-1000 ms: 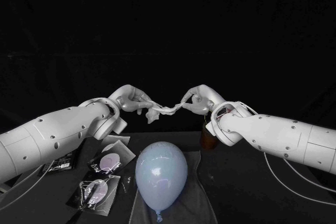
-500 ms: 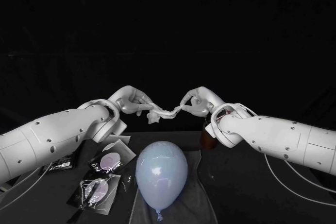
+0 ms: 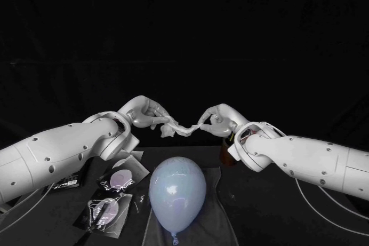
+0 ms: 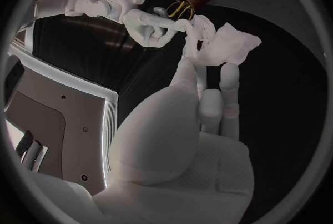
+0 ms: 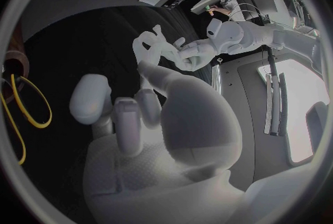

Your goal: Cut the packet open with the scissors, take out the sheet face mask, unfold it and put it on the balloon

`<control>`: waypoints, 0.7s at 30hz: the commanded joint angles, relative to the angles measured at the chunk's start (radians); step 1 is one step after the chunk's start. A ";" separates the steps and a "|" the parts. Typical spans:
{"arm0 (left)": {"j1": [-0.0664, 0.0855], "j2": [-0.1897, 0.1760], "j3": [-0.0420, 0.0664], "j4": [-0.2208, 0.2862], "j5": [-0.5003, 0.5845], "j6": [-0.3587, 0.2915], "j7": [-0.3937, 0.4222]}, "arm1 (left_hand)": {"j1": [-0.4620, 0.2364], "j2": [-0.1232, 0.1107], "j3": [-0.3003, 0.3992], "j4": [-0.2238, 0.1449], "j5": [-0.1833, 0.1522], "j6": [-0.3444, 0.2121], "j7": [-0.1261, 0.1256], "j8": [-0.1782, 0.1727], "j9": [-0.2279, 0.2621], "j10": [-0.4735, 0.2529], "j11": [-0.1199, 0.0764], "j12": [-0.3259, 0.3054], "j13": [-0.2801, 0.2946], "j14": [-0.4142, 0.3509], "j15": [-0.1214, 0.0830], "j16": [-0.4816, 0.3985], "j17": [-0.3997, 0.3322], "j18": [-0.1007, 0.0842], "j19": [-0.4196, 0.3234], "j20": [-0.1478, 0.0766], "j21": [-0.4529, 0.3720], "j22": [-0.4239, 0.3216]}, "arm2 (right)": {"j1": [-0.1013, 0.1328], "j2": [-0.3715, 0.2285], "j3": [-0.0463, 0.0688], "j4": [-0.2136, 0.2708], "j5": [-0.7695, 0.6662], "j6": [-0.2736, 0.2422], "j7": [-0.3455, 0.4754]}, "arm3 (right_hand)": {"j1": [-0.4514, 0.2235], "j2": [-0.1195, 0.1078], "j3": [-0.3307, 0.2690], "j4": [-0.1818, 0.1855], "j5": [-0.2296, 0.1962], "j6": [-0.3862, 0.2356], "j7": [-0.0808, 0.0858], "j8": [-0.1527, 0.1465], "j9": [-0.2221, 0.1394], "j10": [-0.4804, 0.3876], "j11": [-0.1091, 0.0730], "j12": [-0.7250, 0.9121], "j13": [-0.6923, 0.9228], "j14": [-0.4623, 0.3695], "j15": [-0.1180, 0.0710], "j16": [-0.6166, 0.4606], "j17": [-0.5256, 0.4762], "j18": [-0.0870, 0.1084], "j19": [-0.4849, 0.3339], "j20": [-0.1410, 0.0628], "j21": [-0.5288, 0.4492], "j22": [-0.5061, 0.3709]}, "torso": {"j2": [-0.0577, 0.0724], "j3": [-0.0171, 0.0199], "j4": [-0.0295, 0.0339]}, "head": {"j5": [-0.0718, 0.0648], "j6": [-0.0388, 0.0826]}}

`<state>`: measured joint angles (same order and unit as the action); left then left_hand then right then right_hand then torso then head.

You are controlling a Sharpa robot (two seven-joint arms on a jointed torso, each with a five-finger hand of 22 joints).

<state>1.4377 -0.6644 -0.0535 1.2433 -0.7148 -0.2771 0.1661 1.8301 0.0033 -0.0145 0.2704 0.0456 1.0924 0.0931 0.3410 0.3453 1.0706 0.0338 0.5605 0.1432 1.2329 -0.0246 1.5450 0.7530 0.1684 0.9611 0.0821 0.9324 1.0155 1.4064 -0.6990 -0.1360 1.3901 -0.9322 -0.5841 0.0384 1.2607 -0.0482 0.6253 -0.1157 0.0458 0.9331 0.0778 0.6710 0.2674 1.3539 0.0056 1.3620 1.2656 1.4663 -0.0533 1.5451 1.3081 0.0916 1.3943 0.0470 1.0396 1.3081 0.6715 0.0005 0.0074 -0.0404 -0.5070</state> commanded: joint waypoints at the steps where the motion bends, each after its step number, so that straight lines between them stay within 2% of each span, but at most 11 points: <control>1: -0.012 -0.004 0.022 -0.043 0.012 -0.034 0.029 | 0.031 -0.015 0.018 -0.005 0.003 0.034 0.002 -0.005 -0.005 0.004 -0.003 0.000 -0.002 0.013 0.000 -0.003 0.040 0.004 0.005 -0.002 0.012 0.013 | -0.005 -0.012 0.002 0.026 0.056 0.052 0.066 | -0.011 0.001 0.007 0.002 0.003 0.001 0.002 0.005 -0.001 -0.006 0.000 -0.004 -0.007 0.083 -0.003 0.004 0.183 0.002 0.002 0.003 0.002 0.137 | 0.001 0.0028 -0.0002 | 0.016 0.007; 3: -0.012 -0.011 0.019 -0.038 0.022 -0.030 0.025 | 0.030 -0.024 0.038 -0.011 0.003 0.039 0.001 -0.010 -0.011 0.005 -0.001 0.000 -0.003 0.022 0.002 0.000 0.058 0.004 0.013 -0.003 0.024 0.022 | -0.006 -0.006 0.002 0.011 0.053 0.038 0.059 | -0.011 0.001 0.007 0.001 0.003 0.000 0.002 0.005 -0.001 -0.006 0.000 -0.004 -0.008 0.083 -0.003 0.004 0.183 0.003 0.001 0.003 -0.001 0.136 | -0.001 0.0042 -0.0092 | 0.018 0.014; 4: -0.008 -0.016 0.010 -0.020 0.022 -0.013 0.022 | 0.027 -0.026 0.041 -0.009 0.003 0.039 0.003 -0.011 -0.012 0.006 0.000 0.000 -0.004 0.015 0.002 -0.001 0.043 0.004 0.010 -0.003 0.022 0.021 | -0.006 -0.003 0.001 -0.006 0.058 0.032 0.053 | -0.011 0.001 0.007 0.001 0.003 0.000 0.002 0.005 -0.001 -0.002 0.000 0.000 -0.002 0.084 -0.003 0.006 0.189 0.002 0.002 0.003 0.003 0.137 | -0.004 0.0043 -0.0117 | 0.011 0.010; 5: -0.006 -0.017 0.005 0.000 0.013 0.001 0.024 | 0.025 -0.027 0.044 -0.007 0.003 0.040 0.004 -0.012 -0.013 0.006 -0.001 0.000 -0.004 0.006 0.002 -0.002 0.022 0.006 0.005 -0.003 0.017 0.017 | -0.007 -0.002 0.000 -0.019 0.070 0.028 0.050 | -0.011 0.001 0.007 0.001 0.003 0.000 0.002 0.005 -0.001 0.000 0.000 0.002 0.001 0.085 -0.003 0.006 0.191 0.002 0.002 0.003 0.002 0.137 | -0.006 0.0022 -0.0064 | 0.003 0.007; 7: -0.009 -0.020 0.008 0.018 0.008 -0.006 0.032 | 0.021 -0.033 0.054 0.000 0.003 0.041 0.006 -0.015 -0.017 0.006 -0.001 -0.001 -0.005 -0.011 0.003 -0.009 -0.010 0.006 -0.012 -0.001 0.007 0.012 | -0.009 -0.005 -0.001 -0.025 0.095 0.033 0.060 | -0.011 0.001 0.007 0.001 0.003 0.000 0.002 0.005 -0.001 -0.001 0.000 0.001 0.000 0.084 -0.003 0.006 0.189 0.003 0.001 0.003 -0.001 0.136 | -0.005 0.0004 0.0054 | 0.005 0.007; 9: -0.022 -0.027 0.024 0.020 0.011 -0.026 0.032 | 0.024 -0.037 0.063 0.000 0.003 0.044 0.004 -0.017 -0.019 0.007 -0.001 -0.002 -0.006 0.005 0.002 -0.007 0.024 0.005 -0.007 -0.002 0.015 0.019 | -0.011 -0.007 -0.001 -0.018 0.103 0.020 0.067 | -0.011 0.001 0.008 0.001 0.003 0.000 0.003 0.005 0.000 -0.004 0.000 -0.002 -0.004 0.082 -0.003 0.003 0.180 0.004 -0.001 0.003 -0.007 0.135 | -0.002 0.0028 0.0037 | 0.016 0.011; 10: -0.023 -0.033 0.027 0.020 0.011 -0.026 0.029 | 0.027 -0.041 0.071 -0.002 0.003 0.045 0.002 -0.018 -0.021 0.007 0.001 -0.002 -0.006 0.013 0.003 -0.006 0.038 0.006 -0.005 -0.002 0.018 0.022 | -0.011 -0.009 -0.001 -0.016 0.098 0.009 0.065 | -0.011 0.002 0.008 0.001 0.003 0.000 0.003 0.005 0.000 -0.005 0.000 -0.002 -0.005 0.081 -0.003 0.003 0.178 0.004 -0.001 0.003 -0.009 0.134 | -0.002 0.0057 -0.0019 | 0.023 0.013; 13: -0.019 -0.043 0.012 0.022 0.013 -0.004 0.020 | 0.020 -0.049 0.083 0.004 0.003 0.049 0.005 -0.020 -0.024 0.009 0.001 -0.001 -0.006 0.010 0.003 -0.006 0.030 0.005 -0.002 -0.002 0.023 0.026 | -0.012 -0.013 -0.001 -0.030 0.091 -0.011 0.054 | -0.011 0.002 0.008 0.001 0.003 0.000 0.003 0.005 0.000 -0.003 0.000 0.000 -0.002 0.081 -0.003 0.003 0.178 0.003 0.000 0.003 -0.005 0.135 | -0.009 0.0057 -0.0032 | 0.017 0.004; 16: -0.026 -0.053 0.018 0.017 0.036 -0.016 0.025 | 0.023 -0.061 0.101 0.004 0.003 0.053 0.003 -0.022 -0.027 0.012 0.002 -0.001 -0.007 0.024 0.004 -0.005 0.057 0.003 0.006 -0.002 0.035 0.036 | -0.013 -0.012 -0.003 -0.052 0.143 -0.006 0.065 | -0.011 0.001 0.008 0.001 0.003 0.000 0.003 0.006 0.000 -0.004 0.000 -0.001 -0.003 0.081 -0.003 0.003 0.178 0.004 0.000 0.003 -0.006 0.135 | -0.006 0.0052 -0.0005 | 0.022 0.013; 19: -0.027 -0.061 0.015 0.017 0.063 -0.004 0.016 | 0.019 -0.069 0.117 0.007 0.003 0.056 0.003 -0.023 -0.029 0.014 0.002 -0.001 -0.007 0.026 0.004 -0.004 0.057 0.002 0.013 -0.002 0.044 0.043 | -0.014 -0.011 -0.003 -0.055 0.160 -0.004 0.075 | -0.011 0.001 0.008 0.001 0.003 0.000 0.003 0.006 0.000 -0.005 0.000 -0.003 -0.005 0.081 -0.003 0.002 0.177 0.004 -0.002 0.003 -0.011 0.134 | -0.010 0.0065 -0.0007 | 0.021 0.004; 21: -0.028 -0.065 0.015 0.029 0.076 -0.002 0.019 | 0.018 -0.074 0.123 0.007 0.003 0.056 0.003 -0.024 -0.031 0.014 0.003 -0.001 -0.008 0.027 0.004 -0.004 0.057 0.002 0.012 -0.002 0.044 0.044 | -0.014 -0.010 -0.003 -0.054 0.166 -0.009 0.081 | -0.011 0.001 0.008 0.001 0.003 0.000 0.003 0.006 0.000 -0.005 0.000 -0.003 -0.005 0.081 -0.003 0.002 0.177 0.004 -0.002 0.003 -0.011 0.134 | -0.011 0.0067 -0.0002 | 0.020 0.008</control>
<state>1.4095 -0.7270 -0.0390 1.2654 -0.6845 -0.2850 0.1775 1.8322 -0.0612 0.1022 0.2787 0.0436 1.1430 0.0933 0.3206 0.3138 1.0780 0.0343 0.5568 0.1340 1.2581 -0.0211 1.5370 0.8142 0.1607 0.9674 0.0809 0.9724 1.0583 1.3926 -0.7087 -0.1393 1.3373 -0.8096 -0.5794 0.0943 1.2607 -0.0482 0.6280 -0.1130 0.0439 0.9295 0.0778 0.6736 0.2651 1.3539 0.0056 1.3619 1.2608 1.4663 -0.0532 1.5463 1.3073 0.0912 1.3943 0.0470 1.0318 1.3073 0.6631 0.0063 0.0063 -0.0193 -0.5000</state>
